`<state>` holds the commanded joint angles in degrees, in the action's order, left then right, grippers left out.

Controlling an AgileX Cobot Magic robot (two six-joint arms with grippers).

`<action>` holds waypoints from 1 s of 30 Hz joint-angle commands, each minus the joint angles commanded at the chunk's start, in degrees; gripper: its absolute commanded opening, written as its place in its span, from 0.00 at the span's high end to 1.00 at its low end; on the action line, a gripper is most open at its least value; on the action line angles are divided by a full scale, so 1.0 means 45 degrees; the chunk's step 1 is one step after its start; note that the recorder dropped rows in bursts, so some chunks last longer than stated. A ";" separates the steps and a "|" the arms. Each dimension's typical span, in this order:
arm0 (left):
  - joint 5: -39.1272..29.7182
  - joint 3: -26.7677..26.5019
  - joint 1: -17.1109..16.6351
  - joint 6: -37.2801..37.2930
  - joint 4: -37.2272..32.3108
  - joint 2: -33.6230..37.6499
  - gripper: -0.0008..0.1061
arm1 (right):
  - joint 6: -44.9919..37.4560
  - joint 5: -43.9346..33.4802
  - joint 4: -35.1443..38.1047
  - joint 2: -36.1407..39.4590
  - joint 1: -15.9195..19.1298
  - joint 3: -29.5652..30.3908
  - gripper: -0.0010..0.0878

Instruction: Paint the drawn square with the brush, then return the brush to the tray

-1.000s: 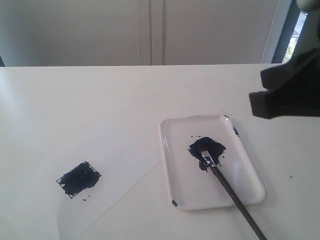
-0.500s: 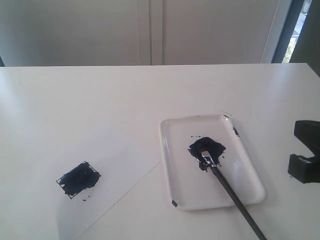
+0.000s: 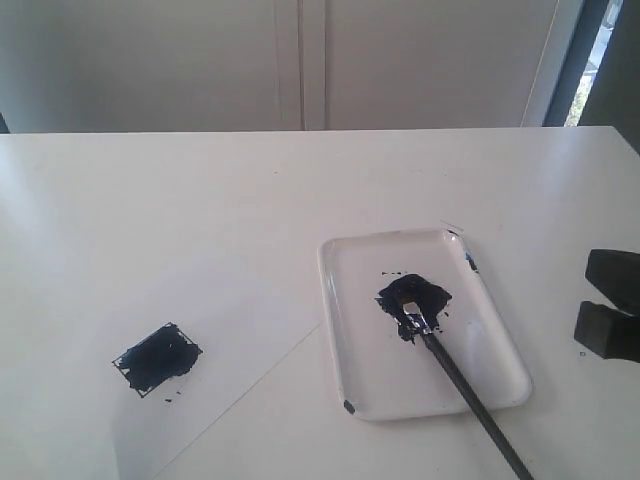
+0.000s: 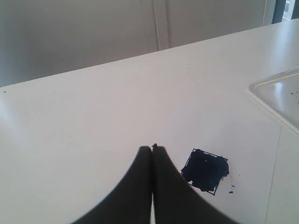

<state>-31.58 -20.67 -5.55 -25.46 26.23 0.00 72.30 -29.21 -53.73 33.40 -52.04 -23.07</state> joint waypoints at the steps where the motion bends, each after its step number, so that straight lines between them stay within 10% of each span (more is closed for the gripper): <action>1: 0.0023 0.0000 0.0000 0.0000 0.0000 0.0000 0.99 | 0.0000 0.0000 0.0000 0.0000 0.0000 0.0000 0.99; 7: 0.0023 0.0000 0.0000 0.0000 0.0000 0.0000 0.99 | 0.0000 0.0056 0.0037 -0.0651 0.0319 0.0000 0.99; 20: 0.0026 0.0000 0.0000 0.0000 -0.0134 0.0000 0.99 | 0.0000 0.1129 0.0108 -0.5445 0.7013 0.0107 0.99; 30: 0.0026 0.0000 0.0000 0.0000 -0.0134 0.0000 0.99 | 0.0000 0.1129 0.0077 -0.7423 0.9045 0.0107 0.99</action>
<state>-31.47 -20.67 -5.55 -25.46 25.62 0.00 72.30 -24.13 -53.38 0.00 -11.34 -22.58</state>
